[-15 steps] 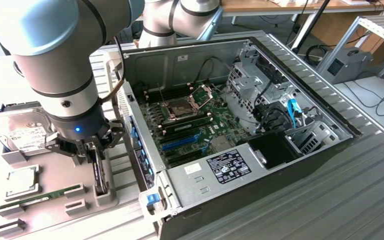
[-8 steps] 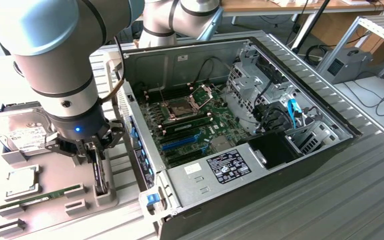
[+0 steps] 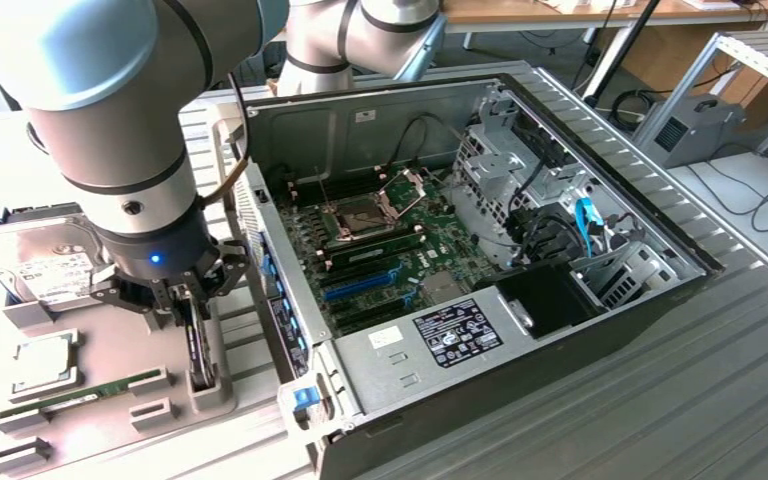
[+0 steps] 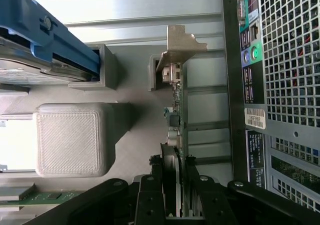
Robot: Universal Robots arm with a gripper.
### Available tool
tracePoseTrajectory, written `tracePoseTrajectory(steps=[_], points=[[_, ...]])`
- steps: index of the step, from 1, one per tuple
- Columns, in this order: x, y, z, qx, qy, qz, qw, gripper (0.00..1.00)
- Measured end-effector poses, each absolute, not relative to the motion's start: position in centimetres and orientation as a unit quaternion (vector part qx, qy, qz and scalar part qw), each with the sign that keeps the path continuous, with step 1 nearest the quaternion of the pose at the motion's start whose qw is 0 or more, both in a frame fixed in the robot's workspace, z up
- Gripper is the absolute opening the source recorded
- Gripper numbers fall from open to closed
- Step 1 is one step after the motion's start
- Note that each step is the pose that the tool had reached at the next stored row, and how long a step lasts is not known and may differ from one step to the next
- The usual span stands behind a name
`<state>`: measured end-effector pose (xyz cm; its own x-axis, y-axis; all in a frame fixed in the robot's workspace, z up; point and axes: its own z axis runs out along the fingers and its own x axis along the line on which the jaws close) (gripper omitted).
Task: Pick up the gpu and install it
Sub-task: 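Pick up the gpu and move the gpu toward the slot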
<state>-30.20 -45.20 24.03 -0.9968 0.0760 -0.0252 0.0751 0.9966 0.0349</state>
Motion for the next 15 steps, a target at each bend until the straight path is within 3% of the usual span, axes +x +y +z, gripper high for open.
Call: tracePoseTrajectory(steps=[15], points=[[-30.19, -45.00, 24.04, 0.038, 0.999, 0.010, 0.013, 0.29]])
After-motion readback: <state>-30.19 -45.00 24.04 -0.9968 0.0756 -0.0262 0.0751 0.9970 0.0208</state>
